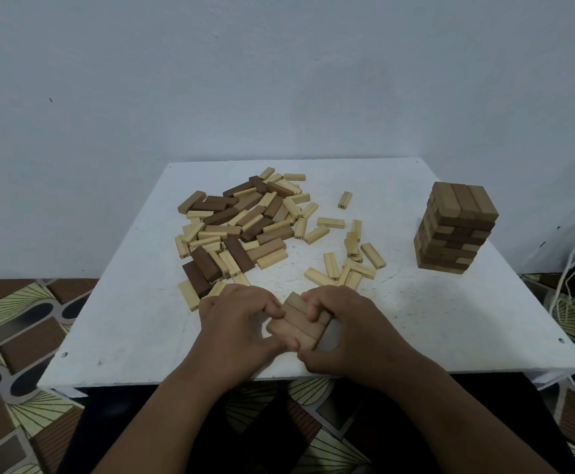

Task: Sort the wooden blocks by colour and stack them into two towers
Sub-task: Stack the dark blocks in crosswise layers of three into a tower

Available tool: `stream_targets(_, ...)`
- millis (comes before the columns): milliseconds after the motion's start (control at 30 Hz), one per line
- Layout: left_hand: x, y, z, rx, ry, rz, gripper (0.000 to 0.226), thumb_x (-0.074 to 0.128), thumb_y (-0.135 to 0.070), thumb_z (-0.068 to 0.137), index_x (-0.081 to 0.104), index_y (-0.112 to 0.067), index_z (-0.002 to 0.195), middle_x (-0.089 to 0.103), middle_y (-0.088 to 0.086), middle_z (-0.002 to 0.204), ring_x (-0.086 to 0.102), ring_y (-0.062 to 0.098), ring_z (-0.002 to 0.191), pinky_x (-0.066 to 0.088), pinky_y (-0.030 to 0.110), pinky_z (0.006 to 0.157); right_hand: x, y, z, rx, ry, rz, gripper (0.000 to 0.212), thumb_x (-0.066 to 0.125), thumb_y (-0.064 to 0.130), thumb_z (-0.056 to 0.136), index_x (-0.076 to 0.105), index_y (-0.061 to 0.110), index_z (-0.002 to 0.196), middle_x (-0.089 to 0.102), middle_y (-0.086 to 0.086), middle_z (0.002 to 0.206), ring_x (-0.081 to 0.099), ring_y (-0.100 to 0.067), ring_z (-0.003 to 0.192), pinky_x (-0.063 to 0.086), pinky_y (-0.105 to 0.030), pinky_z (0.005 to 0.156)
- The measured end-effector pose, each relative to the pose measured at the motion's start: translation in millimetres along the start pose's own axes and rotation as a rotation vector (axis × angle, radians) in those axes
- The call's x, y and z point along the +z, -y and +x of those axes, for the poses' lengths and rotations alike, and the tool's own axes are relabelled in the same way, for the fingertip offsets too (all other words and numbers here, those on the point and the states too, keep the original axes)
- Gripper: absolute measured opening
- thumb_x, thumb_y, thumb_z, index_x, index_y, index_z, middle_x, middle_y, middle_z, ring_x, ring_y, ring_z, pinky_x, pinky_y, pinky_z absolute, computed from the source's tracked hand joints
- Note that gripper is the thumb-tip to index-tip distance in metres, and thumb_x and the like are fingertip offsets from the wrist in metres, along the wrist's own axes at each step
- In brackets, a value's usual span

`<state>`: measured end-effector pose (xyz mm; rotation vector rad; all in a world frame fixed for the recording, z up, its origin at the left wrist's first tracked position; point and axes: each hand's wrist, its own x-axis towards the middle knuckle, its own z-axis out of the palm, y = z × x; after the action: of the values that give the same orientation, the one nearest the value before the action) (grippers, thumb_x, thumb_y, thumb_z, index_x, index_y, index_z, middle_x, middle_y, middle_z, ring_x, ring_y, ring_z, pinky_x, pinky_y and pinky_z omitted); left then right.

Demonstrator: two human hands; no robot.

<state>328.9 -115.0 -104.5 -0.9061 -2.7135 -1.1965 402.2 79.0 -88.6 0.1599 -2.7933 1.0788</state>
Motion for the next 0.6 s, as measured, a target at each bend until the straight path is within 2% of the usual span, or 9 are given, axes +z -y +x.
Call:
stream_targets(100,-3.6,-1.8,-1.9,0.02,0.079,0.0,0.042,0.078,-0.064,0.057,0.063,-0.035,0.083,0.053,-0.034,0.125,0.036,-0.003,0.129,0.023,0.035,0.098,-3.3,-0.8,-1.3,-0.005,0.025,0.024,0.044,0.078,0.035,0.058,0.043,0.035,0.086,0.058,0.014,0.114,0.053,-0.005,0.11,0.052,-0.037,0.085)
stream_targets(167,-6.9,-2.5,-3.5,0.025,0.129,0.015,0.039,0.083,-0.051,0.062,0.06,-0.036,0.091,0.048,-0.036,0.134,0.026,-0.005,0.136,0.017,0.036,0.101,-5.5,-2.5,-1.9,-0.028,0.031,0.03,0.043,0.077,0.03,0.059,0.043,0.033,0.085,0.056,0.017,0.117,0.051,-0.002,0.112,0.051,-0.034,0.087)
stream_targets(233,-8.8,-2.9,-4.6,0.009,0.168,0.019,0.041,0.08,-0.036,0.064,0.056,-0.038,0.098,0.049,-0.035,0.133,0.024,-0.006,0.137,0.016,0.039,0.106,-7.3,-4.2,-2.1,-0.032,0.037,0.034,0.042,0.077,0.027,0.06,0.044,0.031,0.086,0.056,0.016,0.115,0.051,-0.003,0.11,0.051,-0.033,0.086)
stream_targets(300,-9.4,-4.3,-4.9,-0.001,0.184,0.027,0.045,0.075,-0.032,0.063,0.054,-0.04,0.102,0.051,-0.033,0.13,0.026,-0.006,0.135,0.017,0.04,0.107,-8.7,-4.3,-2.3,-0.028,0.046,0.04,0.042,0.077,0.026,0.062,0.045,0.033,0.087,0.056,0.014,0.114,0.051,-0.002,0.11,0.05,-0.032,0.087)
stream_targets(500,-8.6,-8.1,-6.3,-0.02,0.174,0.038,0.055,0.07,-0.037,0.061,0.044,-0.045,0.11,0.051,-0.025,0.126,0.033,0.001,0.132,0.015,0.027,0.104,-12.3,-5.0,-4.8,-0.013,0.052,0.037,0.042,0.077,0.028,0.064,0.047,0.037,0.092,0.057,0.015,0.11,0.054,-0.007,0.108,0.051,-0.033,0.086)
stream_targets(600,-8.5,-9.3,-6.5,-0.052,0.17,-0.004,0.059,0.072,-0.036,0.061,0.04,-0.047,0.109,0.052,-0.025,0.125,0.037,0.001,0.129,0.019,0.027,0.103,-15.5,-9.2,-5.8,0.007,0.068,-0.003,0.045,0.079,0.035,0.064,0.048,0.038,0.097,0.055,0.02,0.112,0.051,-0.004,0.109,0.049,-0.028,0.087)
